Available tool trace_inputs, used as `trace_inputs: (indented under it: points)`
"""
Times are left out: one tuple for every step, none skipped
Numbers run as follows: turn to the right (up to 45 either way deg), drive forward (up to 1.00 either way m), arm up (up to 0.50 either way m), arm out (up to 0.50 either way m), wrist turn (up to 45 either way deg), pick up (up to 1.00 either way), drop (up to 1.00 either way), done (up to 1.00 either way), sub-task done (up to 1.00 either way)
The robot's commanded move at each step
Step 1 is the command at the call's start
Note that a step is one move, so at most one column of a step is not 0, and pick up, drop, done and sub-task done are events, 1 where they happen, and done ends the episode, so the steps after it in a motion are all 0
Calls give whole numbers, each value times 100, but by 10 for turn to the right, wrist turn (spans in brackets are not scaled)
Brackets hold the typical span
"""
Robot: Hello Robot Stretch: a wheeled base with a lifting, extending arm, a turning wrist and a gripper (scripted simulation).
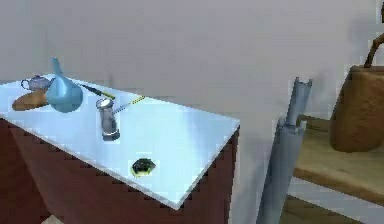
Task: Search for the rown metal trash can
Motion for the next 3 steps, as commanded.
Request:
trace_inputs:
  points:
    - [-450, 0, 0, 0, 0, 0, 0, 0, 0]
    - [-450, 0, 0, 0, 0, 0, 0, 0, 0]
    - [-300, 0, 0, 0, 0, 0, 0, 0, 0]
